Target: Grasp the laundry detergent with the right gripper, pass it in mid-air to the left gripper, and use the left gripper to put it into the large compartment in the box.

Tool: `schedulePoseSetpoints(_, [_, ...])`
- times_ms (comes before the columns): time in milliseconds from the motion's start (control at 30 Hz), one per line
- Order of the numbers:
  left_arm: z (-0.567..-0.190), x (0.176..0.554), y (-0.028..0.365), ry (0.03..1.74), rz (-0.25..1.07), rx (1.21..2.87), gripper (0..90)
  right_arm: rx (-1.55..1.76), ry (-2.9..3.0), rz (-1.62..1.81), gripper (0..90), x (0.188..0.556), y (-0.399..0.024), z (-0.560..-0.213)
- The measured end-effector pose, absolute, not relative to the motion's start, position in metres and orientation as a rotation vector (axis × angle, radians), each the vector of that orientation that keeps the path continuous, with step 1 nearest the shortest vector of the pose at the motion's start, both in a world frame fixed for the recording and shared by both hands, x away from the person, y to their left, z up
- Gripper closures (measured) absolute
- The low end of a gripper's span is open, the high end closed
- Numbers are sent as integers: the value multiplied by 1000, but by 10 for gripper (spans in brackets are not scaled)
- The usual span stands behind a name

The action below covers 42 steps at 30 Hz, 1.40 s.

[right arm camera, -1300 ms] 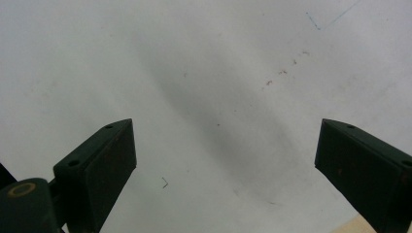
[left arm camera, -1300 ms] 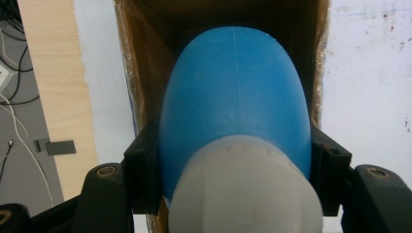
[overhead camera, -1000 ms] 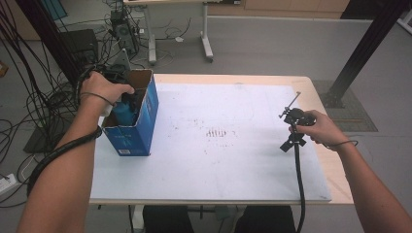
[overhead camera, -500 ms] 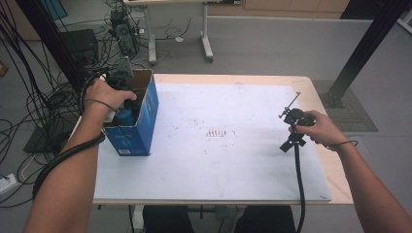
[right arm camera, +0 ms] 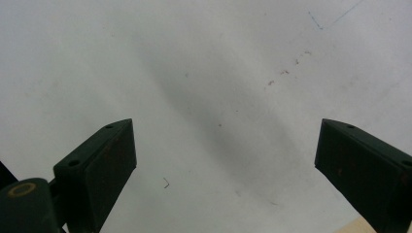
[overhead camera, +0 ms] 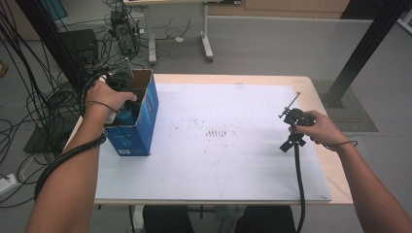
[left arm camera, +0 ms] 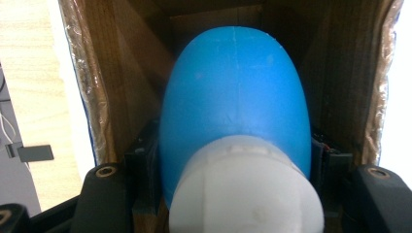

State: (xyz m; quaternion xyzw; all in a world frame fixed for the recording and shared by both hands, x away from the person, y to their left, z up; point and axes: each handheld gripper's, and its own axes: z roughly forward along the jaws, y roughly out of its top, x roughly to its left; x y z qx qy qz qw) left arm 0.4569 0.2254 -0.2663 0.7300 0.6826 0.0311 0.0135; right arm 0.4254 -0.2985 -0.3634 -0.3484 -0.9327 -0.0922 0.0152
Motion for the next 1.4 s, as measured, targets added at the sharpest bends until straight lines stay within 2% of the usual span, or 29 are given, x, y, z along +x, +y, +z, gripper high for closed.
schedulePoseSetpoints(1400, [-267, 455, 226, 2134, 97, 2255, 376, -1087, -2908, -279, 78, 426, -300, -363])
